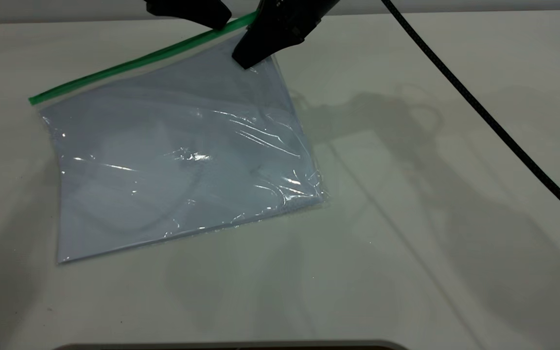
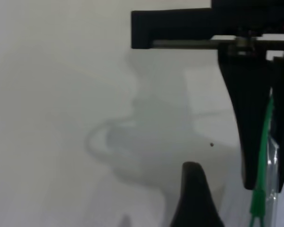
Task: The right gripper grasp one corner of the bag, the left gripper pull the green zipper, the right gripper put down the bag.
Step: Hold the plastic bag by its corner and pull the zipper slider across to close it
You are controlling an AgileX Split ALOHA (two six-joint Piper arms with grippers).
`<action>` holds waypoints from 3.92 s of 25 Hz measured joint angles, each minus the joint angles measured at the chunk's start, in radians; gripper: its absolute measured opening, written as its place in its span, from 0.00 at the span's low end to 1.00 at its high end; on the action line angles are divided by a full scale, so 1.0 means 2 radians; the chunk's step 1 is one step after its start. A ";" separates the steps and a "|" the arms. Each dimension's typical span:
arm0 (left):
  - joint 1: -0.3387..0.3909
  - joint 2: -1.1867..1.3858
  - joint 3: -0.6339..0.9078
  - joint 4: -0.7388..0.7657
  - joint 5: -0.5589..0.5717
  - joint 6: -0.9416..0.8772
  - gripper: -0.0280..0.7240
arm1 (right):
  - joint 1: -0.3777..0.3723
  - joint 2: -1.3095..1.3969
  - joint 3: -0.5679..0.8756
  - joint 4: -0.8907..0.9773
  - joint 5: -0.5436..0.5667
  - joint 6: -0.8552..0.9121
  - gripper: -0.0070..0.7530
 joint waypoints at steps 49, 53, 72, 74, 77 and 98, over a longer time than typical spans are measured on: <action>-0.009 0.021 -0.001 0.000 0.003 0.003 0.11 | -0.008 0.000 0.000 -0.002 0.015 0.012 0.05; -0.010 0.021 -0.002 -0.001 0.001 0.003 0.11 | -0.019 0.000 0.000 0.001 0.021 0.014 0.05; 0.051 0.021 -0.003 0.079 0.005 -0.063 0.11 | -0.103 0.000 0.000 0.022 0.039 0.049 0.05; 0.063 0.021 -0.003 0.098 0.016 -0.084 0.11 | -0.103 0.000 0.000 0.021 0.034 0.050 0.05; 0.079 0.021 -0.003 0.127 0.032 -0.114 0.11 | -0.103 0.000 0.000 0.020 0.026 0.059 0.05; 0.109 0.021 -0.004 0.237 0.076 -0.200 0.11 | -0.102 0.000 0.000 -0.013 -0.001 0.099 0.05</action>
